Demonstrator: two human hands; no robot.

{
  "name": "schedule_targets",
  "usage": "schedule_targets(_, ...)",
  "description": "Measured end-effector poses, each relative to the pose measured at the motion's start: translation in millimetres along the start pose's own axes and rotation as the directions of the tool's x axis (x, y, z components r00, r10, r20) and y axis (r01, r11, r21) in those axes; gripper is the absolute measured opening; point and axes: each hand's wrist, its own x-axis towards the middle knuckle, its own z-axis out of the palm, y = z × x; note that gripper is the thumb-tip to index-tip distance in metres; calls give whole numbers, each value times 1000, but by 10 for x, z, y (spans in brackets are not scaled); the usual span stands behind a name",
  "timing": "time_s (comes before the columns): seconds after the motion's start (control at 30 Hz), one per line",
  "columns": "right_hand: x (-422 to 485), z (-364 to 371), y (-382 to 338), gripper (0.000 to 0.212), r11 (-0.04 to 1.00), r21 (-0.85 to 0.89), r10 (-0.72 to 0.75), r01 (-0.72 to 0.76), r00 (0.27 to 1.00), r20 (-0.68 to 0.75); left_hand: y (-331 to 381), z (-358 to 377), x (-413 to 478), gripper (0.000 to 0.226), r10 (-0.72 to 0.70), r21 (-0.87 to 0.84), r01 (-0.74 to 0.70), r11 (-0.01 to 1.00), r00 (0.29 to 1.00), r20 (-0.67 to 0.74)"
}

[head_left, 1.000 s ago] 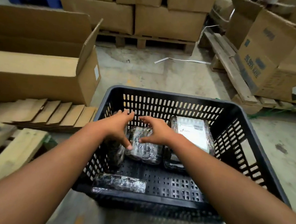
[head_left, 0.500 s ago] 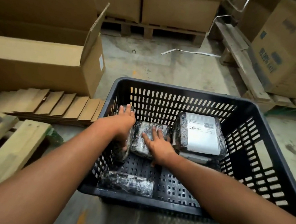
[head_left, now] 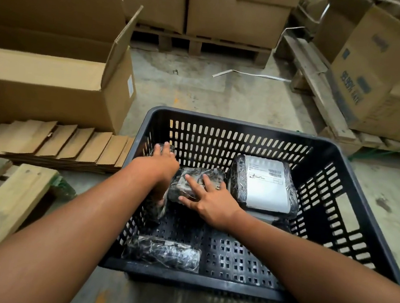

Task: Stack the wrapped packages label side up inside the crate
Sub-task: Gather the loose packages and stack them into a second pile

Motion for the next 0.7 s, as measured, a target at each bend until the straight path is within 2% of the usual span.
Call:
schedule_targets(0.23, 7, -161, -75, 55, 1000, 14, -21, 21, 999, 39, -26, 20, -6, 141, 19, -27, -19, 999, 1000, 3)
schedule_targets(0.3, 14, -230, -15, 55, 999, 46, -12, 12, 1000, -5, -45, 9, -5, 143, 29, -30, -29, 999, 1000, 1)
schedule_targets(0.37, -17, -343, 146, 61, 988, 142, 77, -61, 991, -113, -78, -2, 5, 142, 47, -66, -47, 997, 999, -6)
schedule_targets(0.43, -56, -463, 321, 63, 892, 422, 273, -162, 937, -218, -112, -6, 11, 141, 74, -107, -75, 991, 997, -14)
schedule_targets(0.5, -96, -540, 411, 59, 716, 680, 414, -157, 880, -232, -136, 0, 12, 139, 92, -163, -96, 982, 995, -32)
schedule_targets(0.6, -193, -631, 506, 56, 597, 797, 456, -88, 855, -247, -171, -32, 12, 133, 133, -309, -167, 936, 983, -128)
schedule_targets(0.7, -341, -780, 696, 56, 469, 883, 450, -18, 865, -222, -209, -109, -21, 123, 237, -502, -392, 771, 908, -344)
